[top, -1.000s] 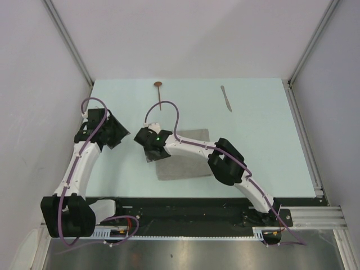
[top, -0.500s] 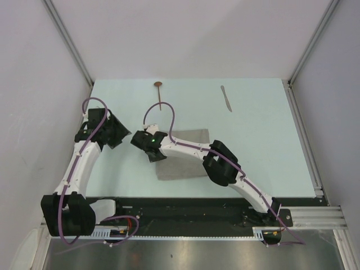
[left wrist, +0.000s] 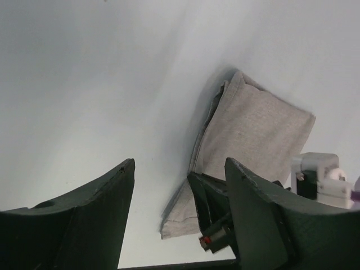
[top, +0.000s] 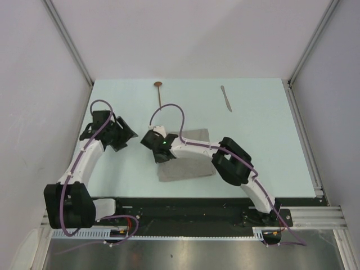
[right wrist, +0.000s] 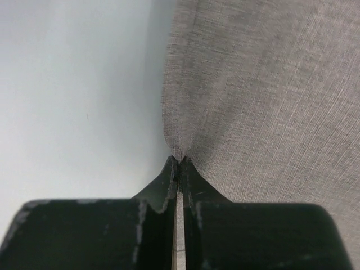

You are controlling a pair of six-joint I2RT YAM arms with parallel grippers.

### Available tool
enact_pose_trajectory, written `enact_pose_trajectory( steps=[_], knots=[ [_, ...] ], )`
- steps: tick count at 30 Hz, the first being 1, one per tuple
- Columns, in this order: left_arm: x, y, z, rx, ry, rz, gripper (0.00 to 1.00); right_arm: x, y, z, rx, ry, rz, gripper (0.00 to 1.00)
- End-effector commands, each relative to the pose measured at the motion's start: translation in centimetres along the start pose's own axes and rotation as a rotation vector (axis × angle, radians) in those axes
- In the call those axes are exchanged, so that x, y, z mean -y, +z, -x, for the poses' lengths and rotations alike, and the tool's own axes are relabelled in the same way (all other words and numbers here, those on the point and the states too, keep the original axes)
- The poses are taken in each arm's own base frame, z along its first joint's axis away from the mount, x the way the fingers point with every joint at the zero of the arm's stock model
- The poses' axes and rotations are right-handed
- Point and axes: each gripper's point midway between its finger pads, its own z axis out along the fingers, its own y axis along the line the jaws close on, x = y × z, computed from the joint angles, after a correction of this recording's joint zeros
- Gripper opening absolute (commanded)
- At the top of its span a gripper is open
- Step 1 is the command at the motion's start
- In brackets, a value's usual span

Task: Fold the napkin into a case and place the utensils inside
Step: Pick up the lower triangle-folded napkin from the center of the board.

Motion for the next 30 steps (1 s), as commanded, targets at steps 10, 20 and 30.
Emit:
enact_pose_trajectory(
  steps=[10, 20, 30],
  knots=[
    [6.7, 4.1, -6.9, -0.248, 0.125, -0.2, 0.72, 2.2, -7.1, 3.0, 0.052, 0.306, 0.641, 0.0],
    [10.4, 5.9, -9.0, -0.275, 0.138, -0.138, 0.74, 7.9, -7.4, 1.6, 0.043, 0.386, 0.752, 0.0],
    [12.3, 8.8, -9.9, -0.291, 0.189, -0.038, 0.68, 11.3, -6.8, 0.1, 0.016, 0.408, 0.801, 0.0]
  ],
)
